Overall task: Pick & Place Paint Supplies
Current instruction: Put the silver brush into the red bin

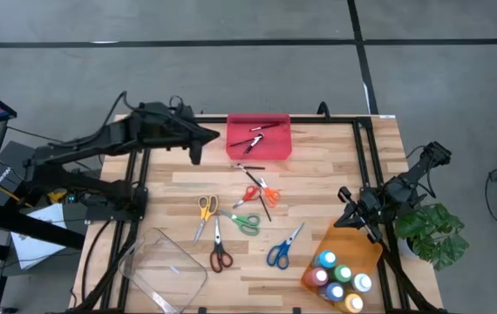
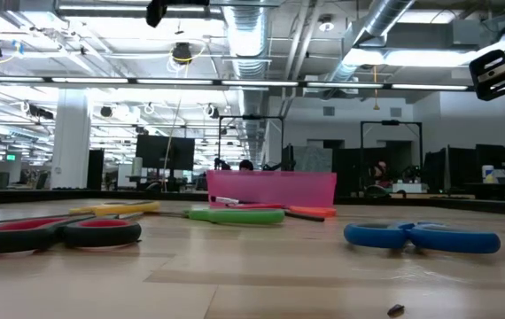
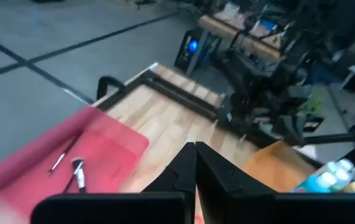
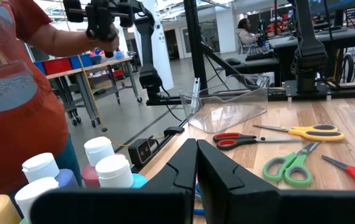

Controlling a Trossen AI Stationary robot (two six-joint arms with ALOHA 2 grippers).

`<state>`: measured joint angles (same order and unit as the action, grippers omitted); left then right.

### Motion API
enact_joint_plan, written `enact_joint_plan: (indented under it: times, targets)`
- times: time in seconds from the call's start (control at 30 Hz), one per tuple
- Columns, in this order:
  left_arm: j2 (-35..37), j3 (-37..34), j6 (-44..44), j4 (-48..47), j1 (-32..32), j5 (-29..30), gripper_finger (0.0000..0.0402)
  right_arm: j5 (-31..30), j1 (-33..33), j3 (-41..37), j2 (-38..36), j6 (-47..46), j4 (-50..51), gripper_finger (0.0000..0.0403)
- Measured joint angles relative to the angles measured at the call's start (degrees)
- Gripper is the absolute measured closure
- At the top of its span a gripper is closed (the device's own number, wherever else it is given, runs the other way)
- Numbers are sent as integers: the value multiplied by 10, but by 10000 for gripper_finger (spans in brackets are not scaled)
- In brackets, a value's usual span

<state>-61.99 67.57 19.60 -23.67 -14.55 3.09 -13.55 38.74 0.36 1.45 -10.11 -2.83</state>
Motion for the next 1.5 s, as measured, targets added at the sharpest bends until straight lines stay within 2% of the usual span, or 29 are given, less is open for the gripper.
enact_joint_plan:
  times: [0.17,0.4,0.6,0.73,0.93,1.07,1.27,1.5]
  targets:
    - [-46,-1,-4,-32,0,-1,401,0,0,0,0,0,0,395]
    - [-185,-1,-4,-16,5,-16,401,0,0,0,0,0,0,394]
    - [-305,-1,-43,35,34,-19,401,0,0,0,0,0,0,394]
    - [-360,-1,-70,41,53,-15,400,0,0,0,0,0,0,394]
    - [-407,12,-83,34,57,-14,374,0,0,0,0,0,0,394]
    - [-421,46,-154,46,56,-14,333,0,0,0,0,0,0,394]
    - [-450,95,-193,48,47,-10,274,0,0,0,0,0,0,394]
    - [-508,114,-194,53,38,-21,274,0,0,0,0,0,0,394]
